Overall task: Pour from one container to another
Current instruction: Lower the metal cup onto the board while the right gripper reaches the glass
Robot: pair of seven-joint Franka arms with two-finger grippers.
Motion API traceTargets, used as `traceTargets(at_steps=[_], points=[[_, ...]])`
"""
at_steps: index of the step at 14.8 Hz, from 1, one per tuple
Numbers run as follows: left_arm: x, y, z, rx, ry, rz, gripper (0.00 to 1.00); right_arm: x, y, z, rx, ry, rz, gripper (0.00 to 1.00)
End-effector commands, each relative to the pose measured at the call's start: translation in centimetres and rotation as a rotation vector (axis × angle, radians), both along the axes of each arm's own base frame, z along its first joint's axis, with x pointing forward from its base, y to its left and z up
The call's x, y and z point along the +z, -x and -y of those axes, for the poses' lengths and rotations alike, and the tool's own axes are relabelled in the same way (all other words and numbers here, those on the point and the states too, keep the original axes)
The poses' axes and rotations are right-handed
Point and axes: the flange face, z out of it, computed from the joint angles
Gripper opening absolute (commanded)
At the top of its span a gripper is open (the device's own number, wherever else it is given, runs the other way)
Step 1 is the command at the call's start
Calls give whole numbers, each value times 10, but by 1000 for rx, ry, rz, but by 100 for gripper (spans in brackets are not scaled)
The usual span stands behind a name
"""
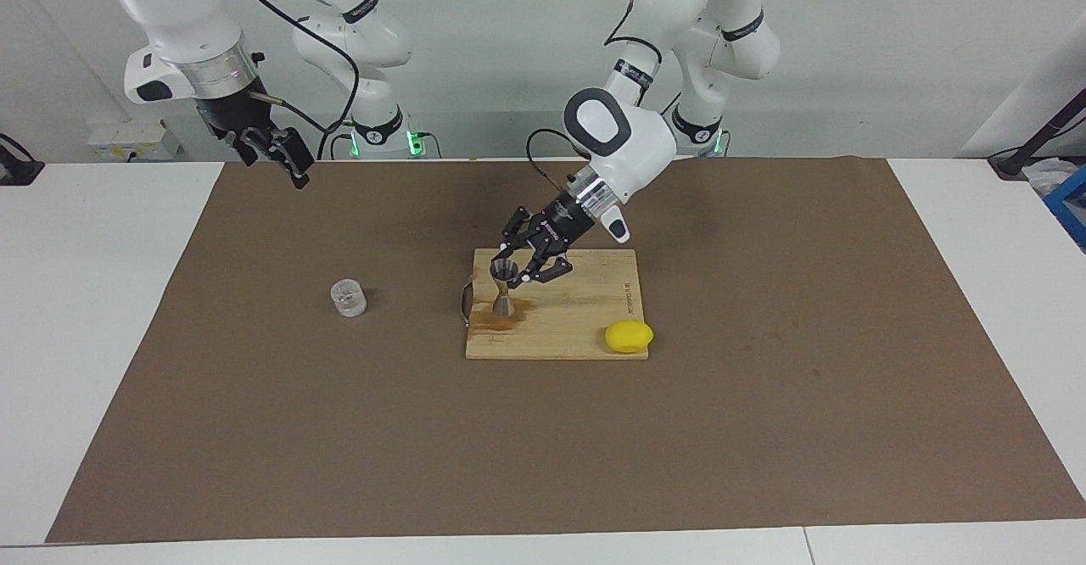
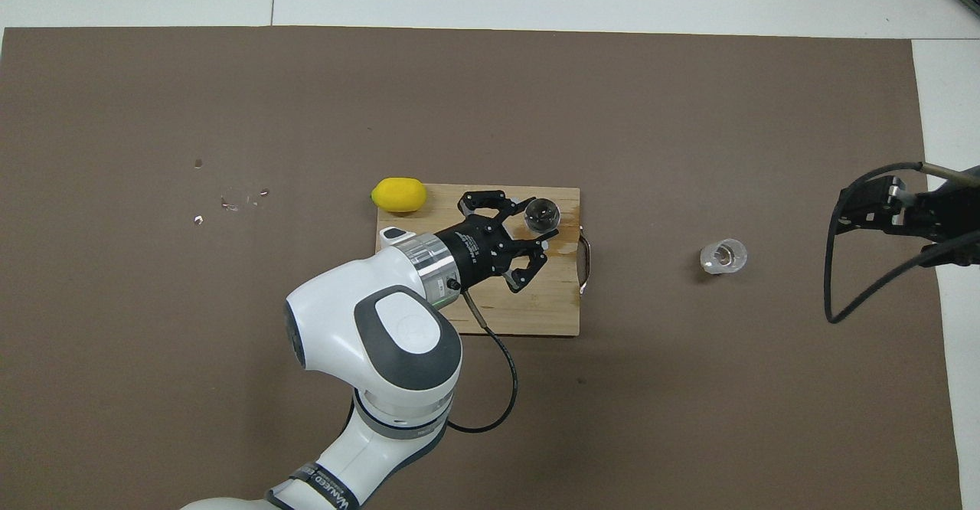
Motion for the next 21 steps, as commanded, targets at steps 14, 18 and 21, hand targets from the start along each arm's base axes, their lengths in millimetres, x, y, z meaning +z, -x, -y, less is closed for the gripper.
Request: traceTargets(at_steps=[14, 18, 21], points=[[-22, -4, 17, 34, -28, -19, 0, -159, -54, 99, -928, -375, -261, 100], [-26, -6, 16, 35, -35, -21, 0, -212, -50, 111, -1009, -437, -334, 100], [-26, -6, 16, 32, -37, -18, 22, -256, -43, 113, -992, -457, -369, 100]])
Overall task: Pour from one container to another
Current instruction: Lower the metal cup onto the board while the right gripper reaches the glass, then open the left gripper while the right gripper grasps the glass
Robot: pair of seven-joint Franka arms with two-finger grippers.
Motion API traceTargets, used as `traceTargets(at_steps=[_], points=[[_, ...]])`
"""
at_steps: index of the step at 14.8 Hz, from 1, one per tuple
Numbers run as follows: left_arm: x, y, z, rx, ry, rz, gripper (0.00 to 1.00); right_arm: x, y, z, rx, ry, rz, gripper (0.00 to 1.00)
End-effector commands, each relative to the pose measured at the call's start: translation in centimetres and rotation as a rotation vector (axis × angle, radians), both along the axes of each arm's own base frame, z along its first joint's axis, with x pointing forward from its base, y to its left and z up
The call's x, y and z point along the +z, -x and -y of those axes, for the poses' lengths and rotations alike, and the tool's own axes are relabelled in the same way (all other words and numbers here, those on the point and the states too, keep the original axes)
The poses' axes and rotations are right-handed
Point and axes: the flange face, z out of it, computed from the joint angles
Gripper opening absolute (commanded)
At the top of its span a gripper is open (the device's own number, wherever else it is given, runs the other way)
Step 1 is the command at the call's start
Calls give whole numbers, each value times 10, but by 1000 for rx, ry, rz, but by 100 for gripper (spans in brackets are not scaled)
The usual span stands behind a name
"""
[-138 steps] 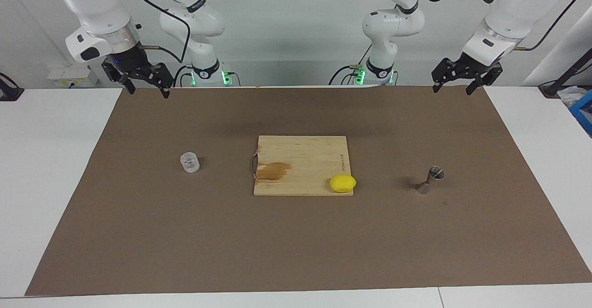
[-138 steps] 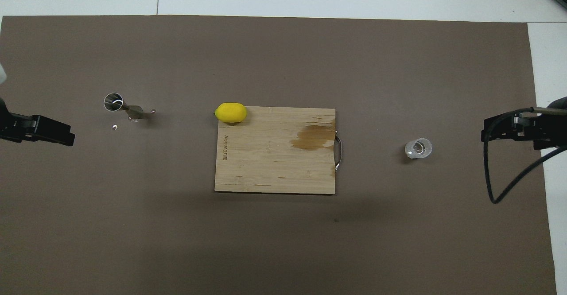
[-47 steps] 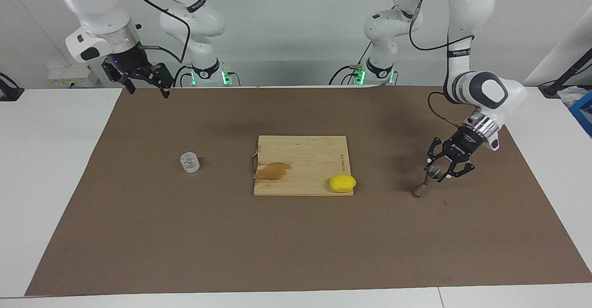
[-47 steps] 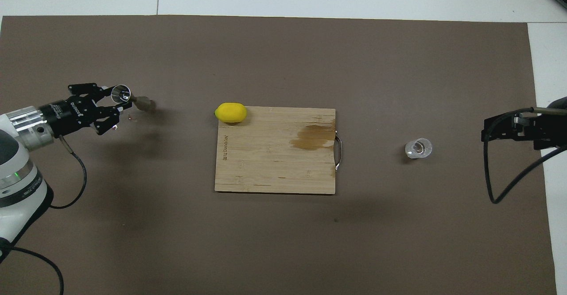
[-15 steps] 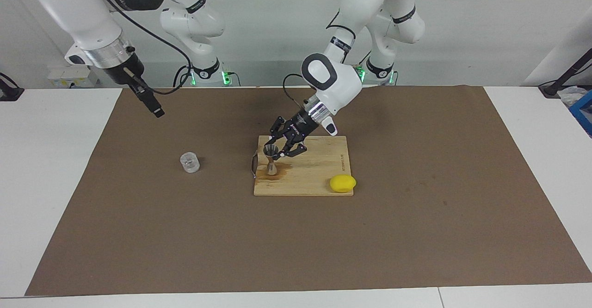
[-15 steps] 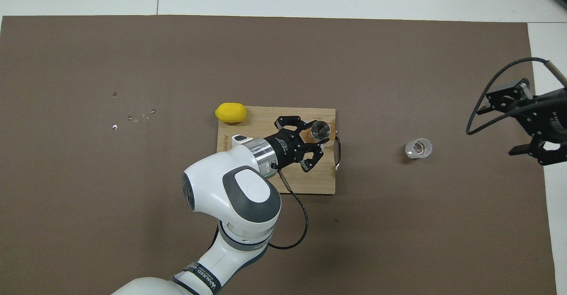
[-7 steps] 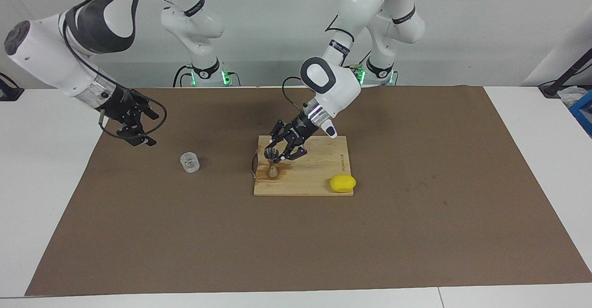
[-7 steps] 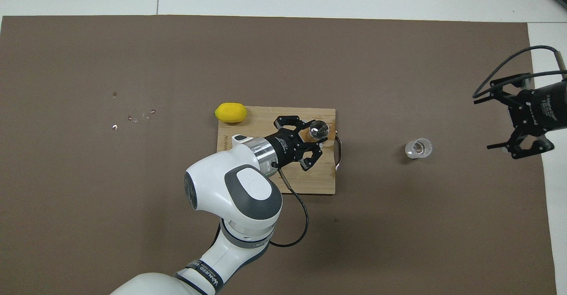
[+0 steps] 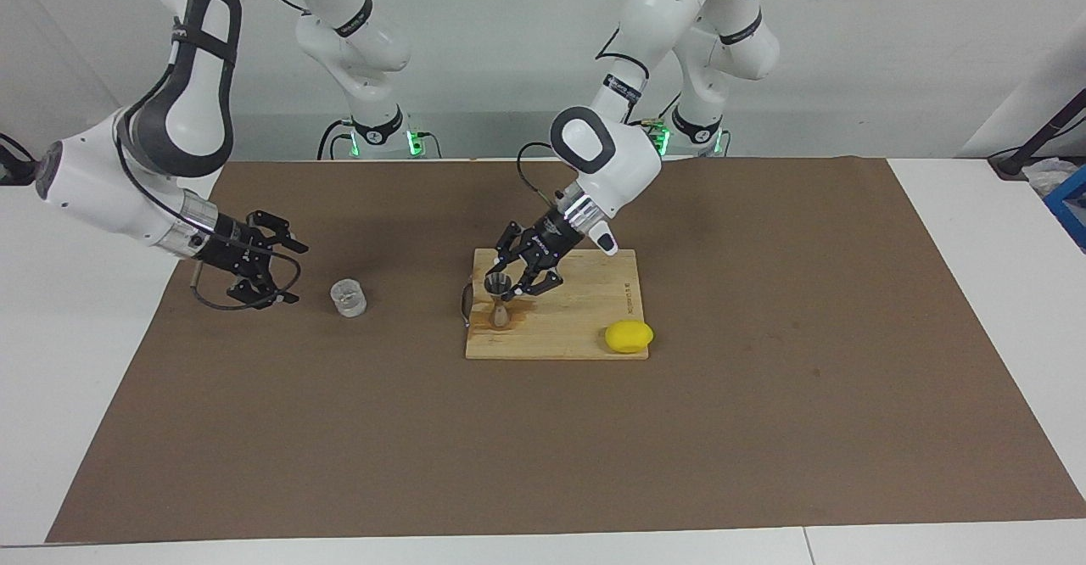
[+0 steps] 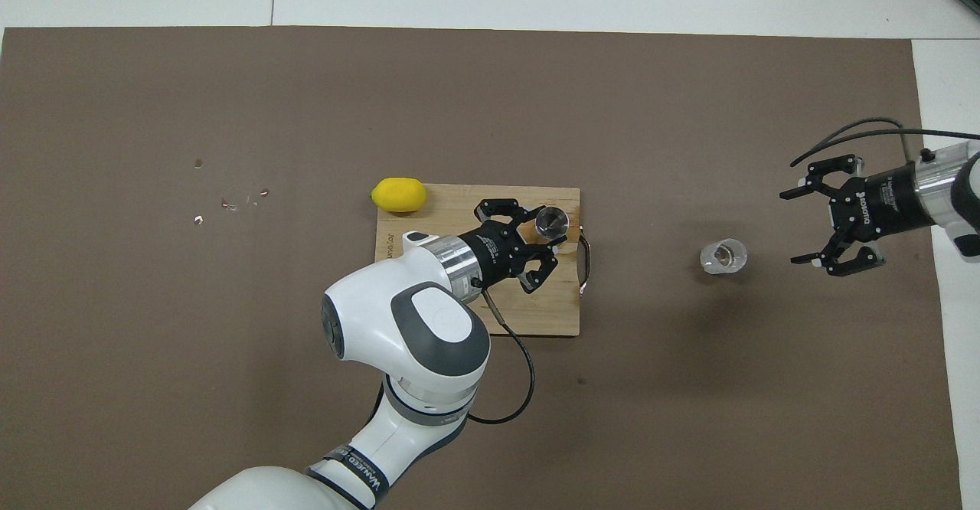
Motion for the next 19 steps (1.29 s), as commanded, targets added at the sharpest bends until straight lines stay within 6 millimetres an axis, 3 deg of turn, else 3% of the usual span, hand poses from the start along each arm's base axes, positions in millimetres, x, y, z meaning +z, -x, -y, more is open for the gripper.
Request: traceTargets(at_steps=[1, 2, 4, 9, 14, 16, 19], points=[[0, -3, 4, 22, -3, 3, 33, -34, 12, -3, -2, -50, 7, 100], [-1, -3, 4, 22, -4, 1, 51, -43, 16, -3, -3, -55, 12, 100], [-2, -2, 4, 29, -15, 5, 100, -65, 22, 6, 16, -81, 29, 100], [0, 3, 10, 17, -17, 10, 100, -120, 23, 13, 69, -170, 60, 100], [18, 4, 16, 8, 6, 29, 100, -136, 32, -1, 32, -199, 64, 100], [36, 3, 16, 5, 23, 47, 100, -137, 33, -5, 36, -203, 64, 100], [87, -14, 10, -60, 18, 165, 100, -136, 32, -8, 28, -214, 68, 100]])
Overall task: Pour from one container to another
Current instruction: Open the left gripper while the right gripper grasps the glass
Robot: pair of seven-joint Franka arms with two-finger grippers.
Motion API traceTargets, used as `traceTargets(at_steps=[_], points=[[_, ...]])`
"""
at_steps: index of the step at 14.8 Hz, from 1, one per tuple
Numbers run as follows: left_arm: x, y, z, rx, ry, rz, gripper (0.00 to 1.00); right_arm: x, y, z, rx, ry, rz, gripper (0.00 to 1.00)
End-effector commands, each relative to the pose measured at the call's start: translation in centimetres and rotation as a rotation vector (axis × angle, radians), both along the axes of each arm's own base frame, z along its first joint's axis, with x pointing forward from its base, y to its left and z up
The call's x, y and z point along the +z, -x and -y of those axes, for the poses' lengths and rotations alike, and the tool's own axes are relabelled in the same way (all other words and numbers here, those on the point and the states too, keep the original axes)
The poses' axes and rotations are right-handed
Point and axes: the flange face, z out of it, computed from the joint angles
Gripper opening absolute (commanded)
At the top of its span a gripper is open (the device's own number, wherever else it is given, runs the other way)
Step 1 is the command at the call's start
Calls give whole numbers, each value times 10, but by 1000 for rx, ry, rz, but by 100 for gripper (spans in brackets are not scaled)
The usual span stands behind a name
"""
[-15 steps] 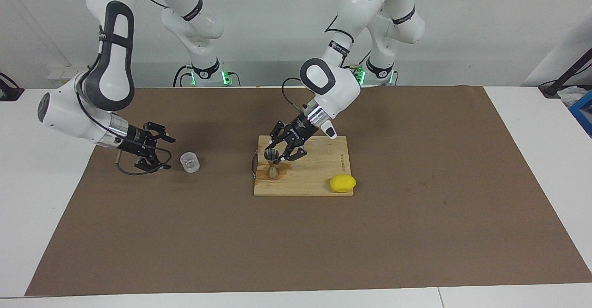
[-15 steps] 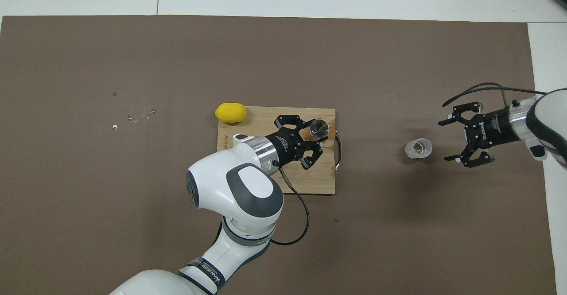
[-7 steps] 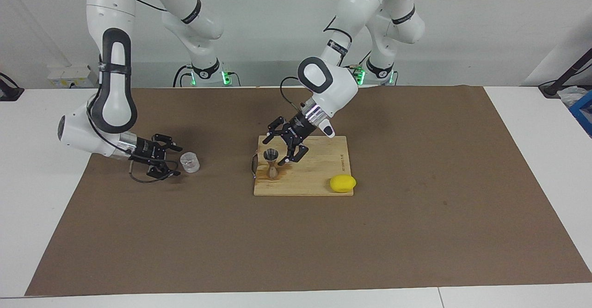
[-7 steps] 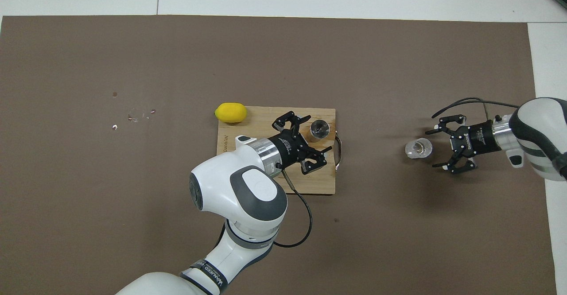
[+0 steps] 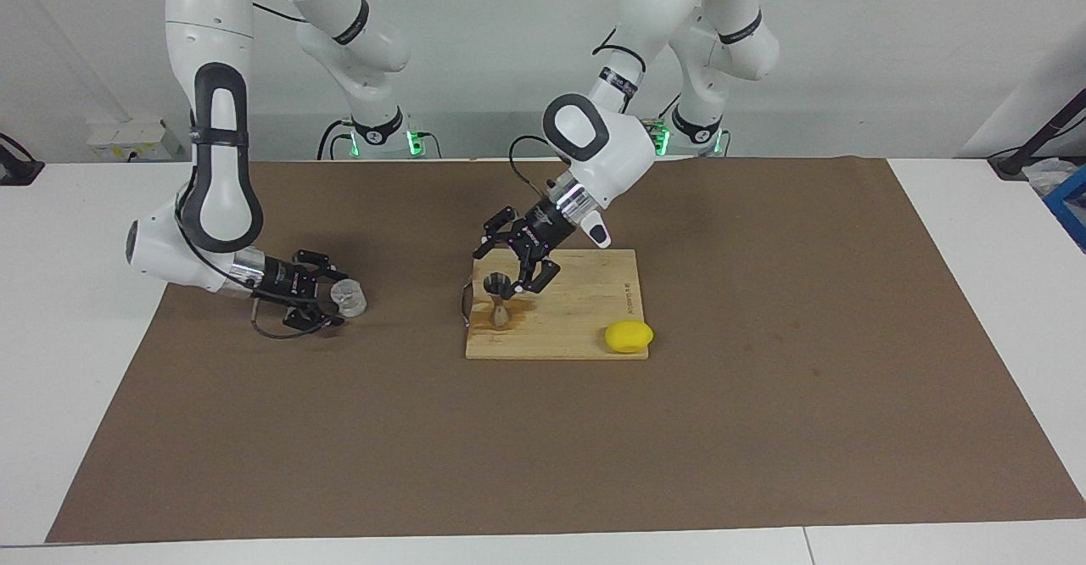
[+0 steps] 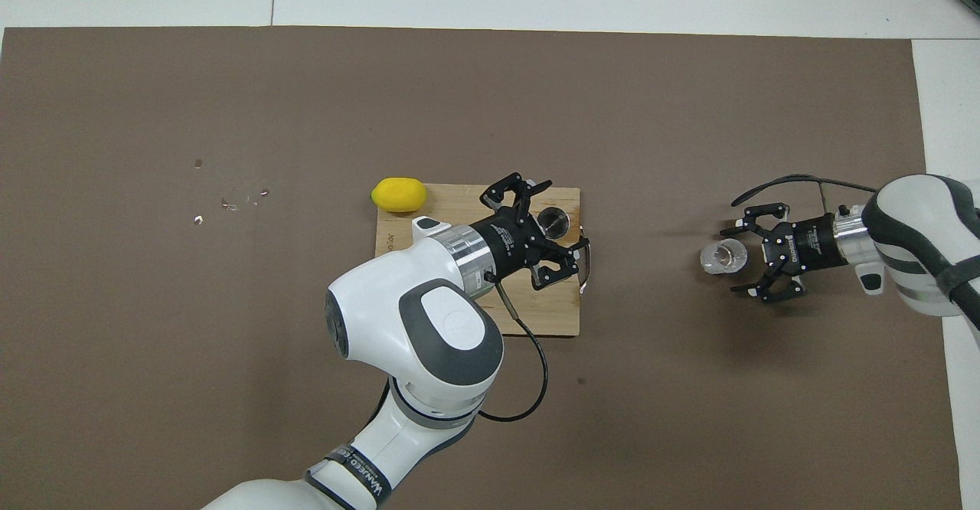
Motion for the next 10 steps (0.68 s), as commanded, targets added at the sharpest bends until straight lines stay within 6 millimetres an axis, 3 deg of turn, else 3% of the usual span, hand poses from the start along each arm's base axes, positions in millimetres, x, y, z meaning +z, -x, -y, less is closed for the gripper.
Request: traceTargets(at_steps=[1, 5, 8, 10], points=[[42, -13, -19, -20, -14, 80, 100, 3, 4, -4, -13, -15, 35, 100], [77, -51, -74, -55, -179, 261, 100, 3, 2, -19, 12, -18, 35, 97], [98, -80, -129, -25, -285, 340, 100, 4, 0, -19, 12, -12, 43, 95], [110, -100, -171, -11, -377, 397, 100, 5, -2, -19, 27, -13, 61, 74]])
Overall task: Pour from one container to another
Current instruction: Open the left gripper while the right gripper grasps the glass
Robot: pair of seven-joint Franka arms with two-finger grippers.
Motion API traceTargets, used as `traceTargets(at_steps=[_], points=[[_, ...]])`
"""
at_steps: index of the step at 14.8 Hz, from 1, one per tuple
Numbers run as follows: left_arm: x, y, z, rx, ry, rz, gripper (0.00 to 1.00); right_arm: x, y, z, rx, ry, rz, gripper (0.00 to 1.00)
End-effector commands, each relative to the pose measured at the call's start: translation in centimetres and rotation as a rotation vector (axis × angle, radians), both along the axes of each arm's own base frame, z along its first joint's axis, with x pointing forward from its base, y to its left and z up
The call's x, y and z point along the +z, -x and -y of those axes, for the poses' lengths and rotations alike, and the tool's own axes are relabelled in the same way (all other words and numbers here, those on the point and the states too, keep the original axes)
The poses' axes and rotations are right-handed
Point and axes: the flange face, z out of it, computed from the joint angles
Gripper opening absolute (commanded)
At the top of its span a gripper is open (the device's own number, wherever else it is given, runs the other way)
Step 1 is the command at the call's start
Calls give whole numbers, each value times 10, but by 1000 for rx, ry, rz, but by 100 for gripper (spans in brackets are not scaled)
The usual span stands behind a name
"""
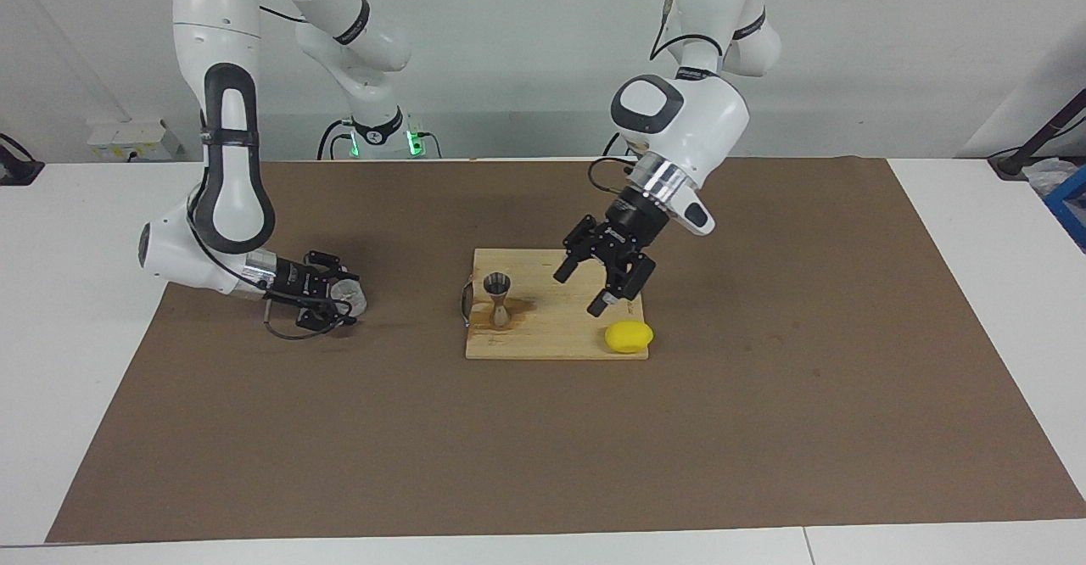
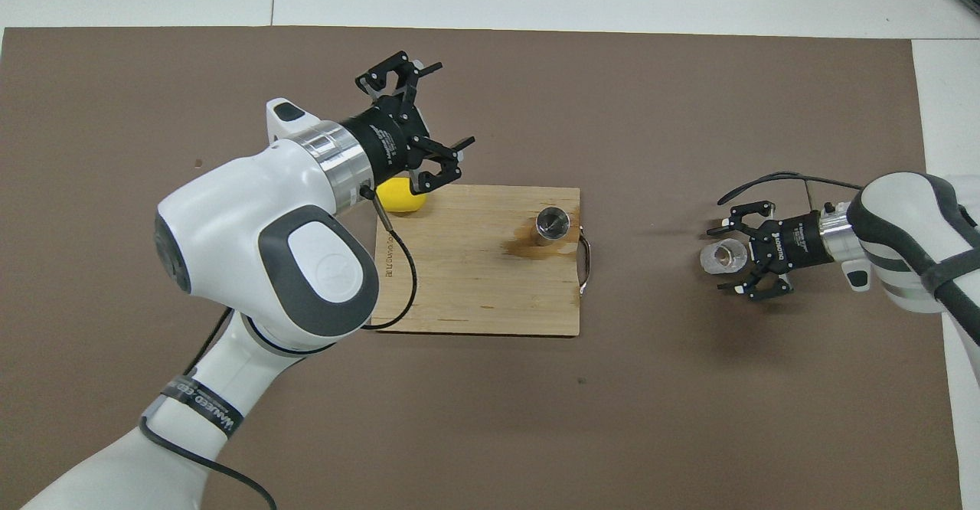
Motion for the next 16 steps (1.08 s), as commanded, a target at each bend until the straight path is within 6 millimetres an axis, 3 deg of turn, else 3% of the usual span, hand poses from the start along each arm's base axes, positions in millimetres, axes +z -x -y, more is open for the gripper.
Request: traceTargets(at_steps=[1, 4, 6, 9, 11, 16], points=[[17, -13, -59, 18, -115, 52, 100, 4, 3, 2, 1, -10, 50, 56], [33, -27, -101, -58, -313, 109, 100, 7, 1, 6, -5, -15, 51, 19], [39, -32, -132, -106, -435, 111, 100, 20, -5, 7, -12, -10, 65, 7], [45, -39, -174, -191, -603, 143, 100, 55, -13, -8, -62, 22, 63, 0], [44, -37, -201, -324, -747, 123, 100, 77, -24, -34, -71, 41, 62, 0], [42, -17, -218, -736, -973, 131, 100, 125, -54, -104, -125, 118, 18, 0]])
